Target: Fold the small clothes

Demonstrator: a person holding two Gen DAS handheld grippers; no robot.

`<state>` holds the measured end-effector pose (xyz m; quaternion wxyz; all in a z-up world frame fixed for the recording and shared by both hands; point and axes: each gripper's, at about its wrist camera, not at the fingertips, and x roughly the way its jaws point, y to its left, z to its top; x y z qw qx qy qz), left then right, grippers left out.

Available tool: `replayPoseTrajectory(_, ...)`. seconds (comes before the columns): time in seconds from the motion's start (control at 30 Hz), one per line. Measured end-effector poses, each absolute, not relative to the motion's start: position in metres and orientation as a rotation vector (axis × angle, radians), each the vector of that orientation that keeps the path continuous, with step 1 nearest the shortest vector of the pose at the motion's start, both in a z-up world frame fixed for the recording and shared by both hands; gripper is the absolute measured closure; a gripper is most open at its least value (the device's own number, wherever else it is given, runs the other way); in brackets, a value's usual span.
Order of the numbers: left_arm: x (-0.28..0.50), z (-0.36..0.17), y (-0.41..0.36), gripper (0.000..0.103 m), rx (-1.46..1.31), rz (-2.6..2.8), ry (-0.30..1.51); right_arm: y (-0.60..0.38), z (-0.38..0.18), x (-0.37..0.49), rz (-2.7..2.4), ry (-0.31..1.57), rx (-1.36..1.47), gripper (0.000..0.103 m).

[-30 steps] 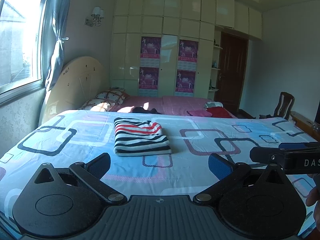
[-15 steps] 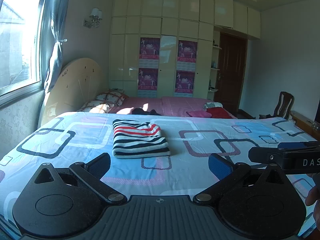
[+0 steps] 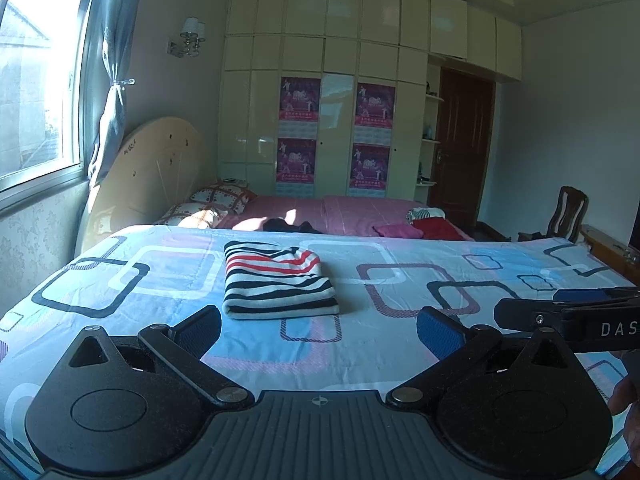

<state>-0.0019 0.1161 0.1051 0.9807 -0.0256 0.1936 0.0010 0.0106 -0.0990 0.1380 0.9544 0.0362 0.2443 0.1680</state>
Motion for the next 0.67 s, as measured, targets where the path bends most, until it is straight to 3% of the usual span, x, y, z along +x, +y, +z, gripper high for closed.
replayPoseTrajectory(0.67, 0.0017, 0.1078, 0.1092, 0.0, -0.058, -0.003, 0.366, -0.1089, 0.1309, 0.017, 0.328, 0.497, 0.077, 0.0)
